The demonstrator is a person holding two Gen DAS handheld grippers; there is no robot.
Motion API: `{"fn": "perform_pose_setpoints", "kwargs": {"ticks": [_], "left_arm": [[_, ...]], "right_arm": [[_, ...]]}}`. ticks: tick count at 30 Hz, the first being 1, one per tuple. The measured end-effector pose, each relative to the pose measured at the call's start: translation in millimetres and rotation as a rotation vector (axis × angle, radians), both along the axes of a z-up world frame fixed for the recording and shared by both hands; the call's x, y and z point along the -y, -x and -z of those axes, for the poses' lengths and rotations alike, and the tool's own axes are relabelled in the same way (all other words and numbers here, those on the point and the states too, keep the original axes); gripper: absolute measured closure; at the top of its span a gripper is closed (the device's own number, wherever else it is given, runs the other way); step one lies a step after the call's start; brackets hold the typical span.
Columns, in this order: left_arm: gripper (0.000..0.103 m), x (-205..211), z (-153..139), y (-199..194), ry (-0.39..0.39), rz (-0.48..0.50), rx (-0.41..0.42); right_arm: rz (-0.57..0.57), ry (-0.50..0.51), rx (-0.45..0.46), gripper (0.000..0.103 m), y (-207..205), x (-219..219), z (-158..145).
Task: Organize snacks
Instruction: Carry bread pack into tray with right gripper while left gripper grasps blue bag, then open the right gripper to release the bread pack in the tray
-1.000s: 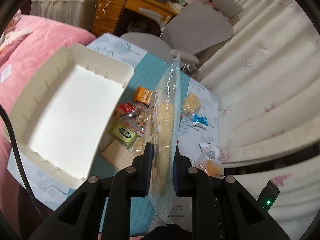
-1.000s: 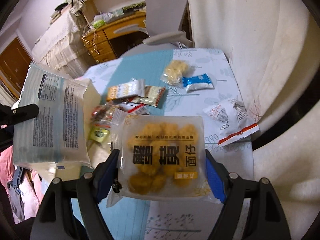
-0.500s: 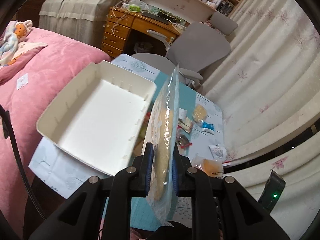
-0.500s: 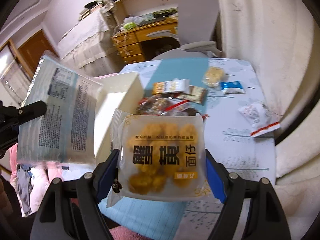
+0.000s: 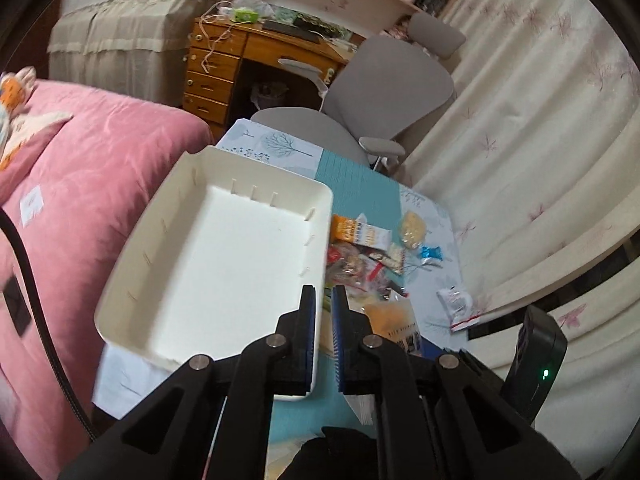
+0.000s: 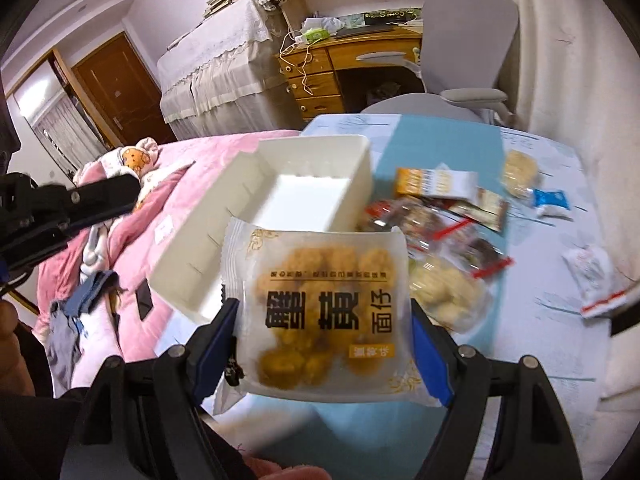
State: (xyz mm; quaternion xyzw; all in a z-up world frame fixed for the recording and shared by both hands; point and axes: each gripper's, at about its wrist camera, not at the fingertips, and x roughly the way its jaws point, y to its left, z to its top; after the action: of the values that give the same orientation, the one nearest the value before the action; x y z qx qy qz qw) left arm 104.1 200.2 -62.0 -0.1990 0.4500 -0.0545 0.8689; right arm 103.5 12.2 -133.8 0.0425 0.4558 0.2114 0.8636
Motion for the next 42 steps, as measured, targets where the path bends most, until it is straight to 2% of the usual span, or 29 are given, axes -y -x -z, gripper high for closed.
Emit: {"fn": "perform_pose_setpoints", "kwargs": {"ticks": [4, 10, 12, 14, 18, 21, 33, 42], "left_arm": [[0.097, -25, -1, -19, -0.018, 0.039, -0.007], [0.097, -53, 3, -47, -0.053, 0.128, -0.027], [0.096, -58, 8, -53, -0.06, 0.159, -0.042], [0.093, -62, 14, -58, -0.07, 0.185, -0.066], [0.087, -64, 24, -67, -0.11, 0.235, -0.114], [0.083, -63, 28, -70, -0.123, 0.273, -0.129], [0.07, -62, 42, -62, -0.133, 0.361, -0.156], [0.061, -52, 51, -36, -0.168, 0.348, -0.185]], "right_arm": [[0.011, -0.029, -0.014, 0.023, -16, -35, 6], [0.043, -0.07, -0.037, 0.022, -29, -65, 13], [0.059, -0.085, -0.047, 0.019, -31, -73, 17], [0.084, -0.099, -0.068, 0.015, -31, -79, 23], [0.143, -0.139, -0.077, 0.015, -29, -81, 28], [0.184, -0.133, -0.067, 0.015, -26, -82, 28], [0.302, -0.082, -0.04, 0.015, 1, -84, 24], [0.347, -0.037, -0.013, 0.015, 32, -71, 22]]}}
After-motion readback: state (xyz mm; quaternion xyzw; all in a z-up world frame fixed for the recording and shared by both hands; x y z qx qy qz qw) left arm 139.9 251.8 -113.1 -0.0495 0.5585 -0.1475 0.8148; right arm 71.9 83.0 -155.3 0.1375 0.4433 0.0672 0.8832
